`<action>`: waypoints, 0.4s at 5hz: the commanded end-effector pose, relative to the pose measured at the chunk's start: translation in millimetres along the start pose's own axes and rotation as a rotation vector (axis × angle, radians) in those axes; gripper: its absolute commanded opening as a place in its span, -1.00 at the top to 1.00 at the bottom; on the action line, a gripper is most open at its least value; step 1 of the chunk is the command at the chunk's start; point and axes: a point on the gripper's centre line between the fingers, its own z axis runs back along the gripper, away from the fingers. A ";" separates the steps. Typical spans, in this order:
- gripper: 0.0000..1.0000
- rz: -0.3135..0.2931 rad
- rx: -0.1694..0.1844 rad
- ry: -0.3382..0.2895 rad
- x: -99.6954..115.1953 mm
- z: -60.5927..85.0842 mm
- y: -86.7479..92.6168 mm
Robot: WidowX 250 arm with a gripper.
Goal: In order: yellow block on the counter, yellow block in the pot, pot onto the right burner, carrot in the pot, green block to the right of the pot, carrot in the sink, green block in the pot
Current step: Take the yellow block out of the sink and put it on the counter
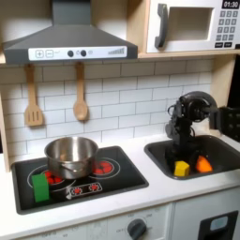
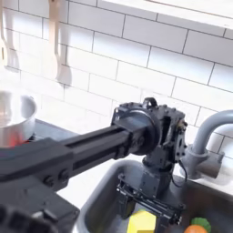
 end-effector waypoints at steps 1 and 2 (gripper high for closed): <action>-1.00 0.005 0.001 0.040 -0.5 -14.1 0.5; -1.00 0.003 0.004 0.036 1.1 -12.2 0.4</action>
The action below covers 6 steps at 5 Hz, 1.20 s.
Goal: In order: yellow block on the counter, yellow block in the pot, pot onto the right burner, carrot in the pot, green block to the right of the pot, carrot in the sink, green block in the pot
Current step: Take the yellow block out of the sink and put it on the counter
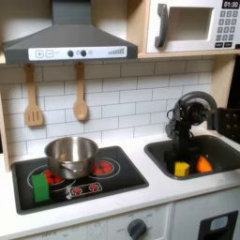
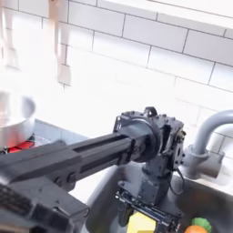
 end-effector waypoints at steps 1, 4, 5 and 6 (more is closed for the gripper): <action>1.00 0.015 -0.022 -0.001 1.9 -0.9 -1.4; 1.00 0.003 -0.047 -0.014 -15.0 14.9 -3.9; 1.00 0.001 -0.068 -0.059 -17.3 37.4 -3.9; 1.00 -0.020 -0.071 -0.080 -21.5 52.7 -3.0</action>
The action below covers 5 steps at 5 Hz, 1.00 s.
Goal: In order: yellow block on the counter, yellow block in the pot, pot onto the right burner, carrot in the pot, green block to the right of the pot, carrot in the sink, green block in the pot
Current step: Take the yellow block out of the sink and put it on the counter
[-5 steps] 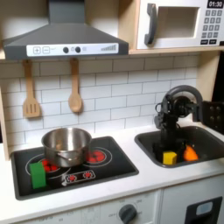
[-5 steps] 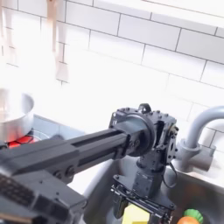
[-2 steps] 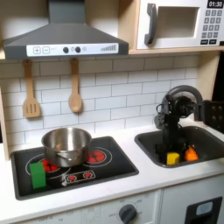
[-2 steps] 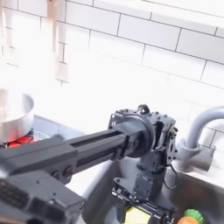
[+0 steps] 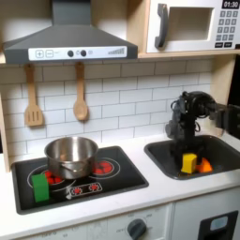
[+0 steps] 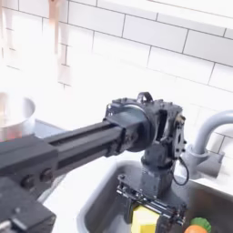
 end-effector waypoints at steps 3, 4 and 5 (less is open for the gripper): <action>1.00 0.080 -0.028 -0.088 -16.3 69.6 36.7; 1.00 0.118 -0.002 -0.119 -22.7 82.0 53.0; 1.00 0.131 0.033 -0.154 -24.5 94.6 69.3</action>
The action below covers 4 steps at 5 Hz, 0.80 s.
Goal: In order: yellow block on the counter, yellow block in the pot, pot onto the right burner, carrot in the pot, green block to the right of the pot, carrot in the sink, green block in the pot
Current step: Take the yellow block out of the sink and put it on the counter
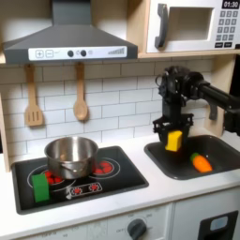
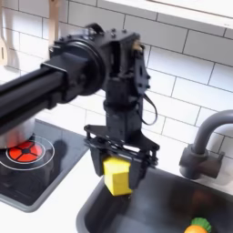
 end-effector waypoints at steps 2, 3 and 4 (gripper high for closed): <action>1.00 0.038 0.089 -0.026 2.7 10.3 43.3; 1.00 0.034 0.110 -0.022 -3.4 3.7 47.4; 1.00 0.042 0.121 -0.007 -5.5 -3.6 51.5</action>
